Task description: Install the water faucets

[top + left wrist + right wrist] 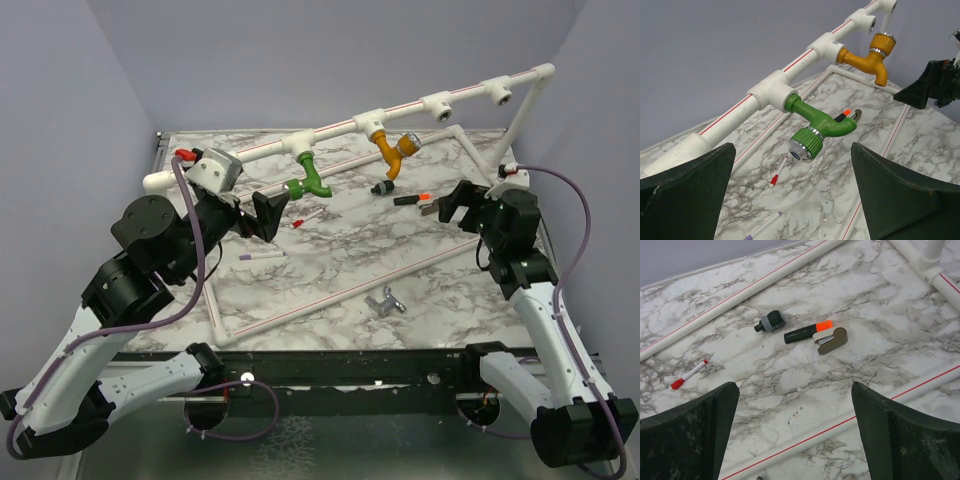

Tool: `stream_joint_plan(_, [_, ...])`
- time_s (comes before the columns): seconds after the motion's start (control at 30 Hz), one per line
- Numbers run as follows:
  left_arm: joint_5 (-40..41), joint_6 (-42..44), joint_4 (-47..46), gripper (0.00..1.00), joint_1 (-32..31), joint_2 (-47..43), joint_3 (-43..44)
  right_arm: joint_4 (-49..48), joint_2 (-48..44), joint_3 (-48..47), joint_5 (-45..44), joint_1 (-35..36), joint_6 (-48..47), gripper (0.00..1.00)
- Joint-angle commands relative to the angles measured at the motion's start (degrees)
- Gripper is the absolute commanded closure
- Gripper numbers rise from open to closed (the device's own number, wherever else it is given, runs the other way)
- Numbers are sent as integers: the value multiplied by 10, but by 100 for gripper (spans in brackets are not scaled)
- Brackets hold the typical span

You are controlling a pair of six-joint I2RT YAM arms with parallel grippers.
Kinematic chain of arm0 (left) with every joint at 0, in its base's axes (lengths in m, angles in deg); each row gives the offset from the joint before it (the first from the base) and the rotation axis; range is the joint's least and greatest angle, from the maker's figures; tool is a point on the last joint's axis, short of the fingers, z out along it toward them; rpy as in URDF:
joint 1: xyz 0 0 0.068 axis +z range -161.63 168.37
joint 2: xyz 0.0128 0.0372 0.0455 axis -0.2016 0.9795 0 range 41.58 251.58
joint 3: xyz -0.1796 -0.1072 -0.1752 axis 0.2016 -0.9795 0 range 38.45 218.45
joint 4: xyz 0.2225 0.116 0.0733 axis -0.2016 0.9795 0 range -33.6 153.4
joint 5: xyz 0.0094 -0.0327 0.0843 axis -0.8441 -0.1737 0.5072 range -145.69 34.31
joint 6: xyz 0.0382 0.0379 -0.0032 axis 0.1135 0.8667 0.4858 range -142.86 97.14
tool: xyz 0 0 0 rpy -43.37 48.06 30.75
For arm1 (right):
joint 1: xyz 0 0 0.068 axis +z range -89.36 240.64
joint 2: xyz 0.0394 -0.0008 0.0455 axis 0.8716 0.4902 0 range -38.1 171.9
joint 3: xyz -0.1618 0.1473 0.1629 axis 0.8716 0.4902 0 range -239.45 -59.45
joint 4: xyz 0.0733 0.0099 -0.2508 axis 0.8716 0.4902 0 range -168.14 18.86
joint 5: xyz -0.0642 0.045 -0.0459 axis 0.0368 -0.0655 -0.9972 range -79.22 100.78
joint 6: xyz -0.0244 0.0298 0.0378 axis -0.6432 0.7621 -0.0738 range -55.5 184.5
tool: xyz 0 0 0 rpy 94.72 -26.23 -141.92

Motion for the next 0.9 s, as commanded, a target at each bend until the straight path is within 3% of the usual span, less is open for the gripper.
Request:
stream_joint_plan(0.0, [-2, 14, 3, 1, 0, -11, -9, 106, -22, -34, 8, -2, 57, 0])
stream_joint_plan(0.13, [3, 19, 6, 1, -1, -20, -13, 156, -17, -44, 26, -2, 58, 0])
stream_joint_plan(0.27, [-6, 28, 7, 1, 0, -33, -24, 133, -38, -15, 164, -2, 20, 0])
stream_joint_plan(0.37, [-4, 34, 6, 1, -1, -43, -32, 130, -51, 2, 202, -2, 10, 0])
stream_joint_plan(0.7, [14, 52, 7, 1, 0, -50, -45, 184, 10, 30, 228, 6, 24, 14])
stream_joint_plan(0.87, [20, 52, 7, 1, -1, -52, -55, 204, 54, 36, 159, 92, 74, 17])
